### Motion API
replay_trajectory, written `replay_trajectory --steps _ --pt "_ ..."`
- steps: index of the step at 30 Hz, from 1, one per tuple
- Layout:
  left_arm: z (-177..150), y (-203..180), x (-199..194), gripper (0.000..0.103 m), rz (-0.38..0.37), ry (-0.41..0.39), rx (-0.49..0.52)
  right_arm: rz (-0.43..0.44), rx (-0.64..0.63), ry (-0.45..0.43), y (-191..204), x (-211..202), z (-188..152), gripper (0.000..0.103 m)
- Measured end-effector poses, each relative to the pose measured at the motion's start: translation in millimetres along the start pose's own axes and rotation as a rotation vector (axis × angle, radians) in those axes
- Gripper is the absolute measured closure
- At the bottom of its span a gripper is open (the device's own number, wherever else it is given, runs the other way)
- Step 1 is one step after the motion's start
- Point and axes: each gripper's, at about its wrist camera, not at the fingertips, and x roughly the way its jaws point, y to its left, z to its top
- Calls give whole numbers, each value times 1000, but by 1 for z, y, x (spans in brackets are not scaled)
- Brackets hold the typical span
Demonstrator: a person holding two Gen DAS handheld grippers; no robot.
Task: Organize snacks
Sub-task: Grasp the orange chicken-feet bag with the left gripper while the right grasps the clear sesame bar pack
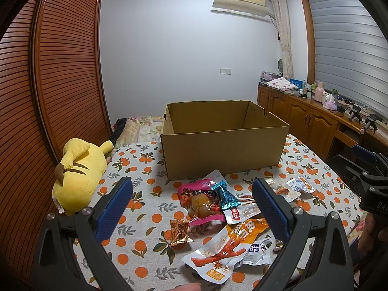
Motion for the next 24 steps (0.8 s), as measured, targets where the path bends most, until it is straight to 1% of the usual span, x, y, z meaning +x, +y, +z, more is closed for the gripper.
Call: replay_trajectory --steps 4,8,12,18,24 --pt "-1 1 0 3 -5 4 -1 1 1 0 1 0 0 0" --pt "-8 1 9 3 -25 40 6 4 -4 15 0 2 -1 0" --pt "-20 0 22 3 -33 92 17 19 -9 53 0 8 -7 0" --pt "-35 0 34 3 -59 140 33 42 -18 111 -4 19 -22 0" --pt "-45 6 44 4 -98 194 40 97 -2 194 -14 35 -37 2"
